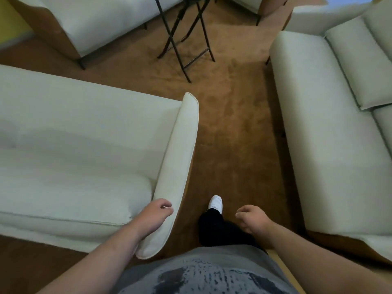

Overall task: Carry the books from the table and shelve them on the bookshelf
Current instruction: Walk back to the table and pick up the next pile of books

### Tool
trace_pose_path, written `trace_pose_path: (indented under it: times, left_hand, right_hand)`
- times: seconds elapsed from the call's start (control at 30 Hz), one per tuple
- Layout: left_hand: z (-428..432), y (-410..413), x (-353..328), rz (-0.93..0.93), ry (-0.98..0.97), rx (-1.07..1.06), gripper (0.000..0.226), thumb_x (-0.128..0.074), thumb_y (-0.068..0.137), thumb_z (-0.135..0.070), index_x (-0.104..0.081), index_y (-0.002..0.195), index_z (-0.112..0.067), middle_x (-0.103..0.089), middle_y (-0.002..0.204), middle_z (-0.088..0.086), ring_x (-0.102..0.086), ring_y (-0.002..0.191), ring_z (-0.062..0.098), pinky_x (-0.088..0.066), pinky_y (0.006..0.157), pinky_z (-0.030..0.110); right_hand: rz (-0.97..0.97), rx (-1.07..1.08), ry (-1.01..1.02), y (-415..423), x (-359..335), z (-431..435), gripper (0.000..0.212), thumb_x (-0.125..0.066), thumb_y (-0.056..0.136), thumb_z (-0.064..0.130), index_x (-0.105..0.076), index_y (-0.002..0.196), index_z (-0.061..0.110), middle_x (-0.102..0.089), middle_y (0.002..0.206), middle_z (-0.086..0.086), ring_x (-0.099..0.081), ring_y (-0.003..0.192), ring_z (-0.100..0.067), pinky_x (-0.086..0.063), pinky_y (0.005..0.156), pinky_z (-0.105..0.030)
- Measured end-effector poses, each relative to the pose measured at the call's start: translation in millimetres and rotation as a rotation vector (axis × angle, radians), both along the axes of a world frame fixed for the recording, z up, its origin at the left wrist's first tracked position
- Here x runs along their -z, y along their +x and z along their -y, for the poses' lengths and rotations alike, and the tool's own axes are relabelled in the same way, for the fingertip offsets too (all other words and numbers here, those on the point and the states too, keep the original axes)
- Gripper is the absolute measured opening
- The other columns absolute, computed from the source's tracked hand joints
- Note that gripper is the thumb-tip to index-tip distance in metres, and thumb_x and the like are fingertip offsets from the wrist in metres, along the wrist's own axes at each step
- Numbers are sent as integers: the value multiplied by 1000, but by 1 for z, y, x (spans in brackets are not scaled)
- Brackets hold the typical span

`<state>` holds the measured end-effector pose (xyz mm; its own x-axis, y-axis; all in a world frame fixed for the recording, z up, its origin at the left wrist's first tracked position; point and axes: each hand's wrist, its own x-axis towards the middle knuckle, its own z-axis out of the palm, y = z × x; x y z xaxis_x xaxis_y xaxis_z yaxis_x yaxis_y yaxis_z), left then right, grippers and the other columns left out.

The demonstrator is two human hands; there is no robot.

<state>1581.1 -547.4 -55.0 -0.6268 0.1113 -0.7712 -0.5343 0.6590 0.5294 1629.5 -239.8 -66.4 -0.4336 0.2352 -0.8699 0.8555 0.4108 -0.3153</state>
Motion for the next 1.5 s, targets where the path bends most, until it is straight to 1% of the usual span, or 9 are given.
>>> trace_pose_path:
  times: [0.07, 0.17, 0.27, 0.5, 0.73, 0.97, 1.1, 1.4, 1.5]
  left_hand:
    - [-9, -19, 3, 57, -32, -115, 21, -56, 98, -23, -66, 115, -16, -66, 109, 4, -62, 103, 22, -50, 91, 36]
    - [-25, -42, 6, 112, -62, -231, 14, -55, 98, -25, -65, 106, -19, -66, 100, 4, -61, 90, 18, -50, 81, 34]
    - [-49, -67, 4, 140, -95, -295, 9, -55, 98, -23, -64, 96, -21, -65, 98, 6, -60, 88, 19, -49, 76, 32]
    - [-89, -142, 2, 143, -89, -294, 14, -57, 97, -22, -65, 105, -15, -62, 96, 4, -57, 83, 17, -46, 70, 30]
    - [-129, -238, -6, 121, -55, -297, 11, -56, 95, -17, -65, 102, -15, -64, 103, 9, -61, 96, 24, -52, 84, 37]
    - [-154, -357, 8, 125, -55, -243, 11, -55, 99, -18, -64, 102, -13, -63, 102, 12, -58, 90, 24, -49, 78, 34]
    - [-165, -427, 8, 135, -63, -182, 18, -55, 100, -25, -62, 114, -15, -64, 109, 7, -61, 100, 22, -52, 83, 35]
    - [-206, -582, -5, 92, -114, -83, 14, -53, 102, -25, -60, 110, -16, -62, 107, 7, -59, 100, 23, -52, 92, 39]
    - [-232, -616, -6, 83, -119, -66, 9, -54, 101, -23, -61, 104, -18, -61, 104, 5, -59, 97, 21, -51, 87, 37]
  right_hand:
    - [39, -77, 25, -26, 5, -23, 7, -63, 96, 19, -64, 103, 17, -68, 99, -5, -67, 89, -21, -59, 83, -40]
    - [70, -202, 28, -66, 8, -58, 6, -62, 97, 20, -62, 104, 20, -64, 98, 2, -62, 90, -14, -55, 87, -34]
    - [85, -275, 18, -105, 7, -92, 8, -61, 99, 23, -62, 107, 22, -65, 105, 1, -64, 98, -16, -56, 96, -39]
    - [70, -135, 28, -165, 1, -145, 29, -59, 101, 19, -61, 129, 14, -64, 124, -7, -61, 115, -24, -51, 106, -43]
    - [36, 4, -8, -219, -7, -169, 21, -58, 102, 19, -62, 122, 15, -66, 111, -7, -66, 102, -26, -58, 90, -39]
    - [34, 112, -53, -320, -6, -209, 16, -56, 102, 18, -63, 116, 14, -68, 103, -11, -63, 82, -21, -53, 70, -31]
    - [24, 84, -24, -395, -12, -235, 11, -57, 102, 21, -61, 111, 21, -66, 107, -5, -65, 93, -20, -51, 74, -29]
    - [-46, 207, -67, -536, -22, -281, 8, -58, 102, 16, -64, 106, 13, -57, 70, -5, -49, 57, -16, -41, 49, -25]
    - [-31, 222, -87, -572, -14, -303, 10, -59, 101, 15, -65, 108, 12, -58, 72, -6, -50, 59, -16, -42, 50, -26]
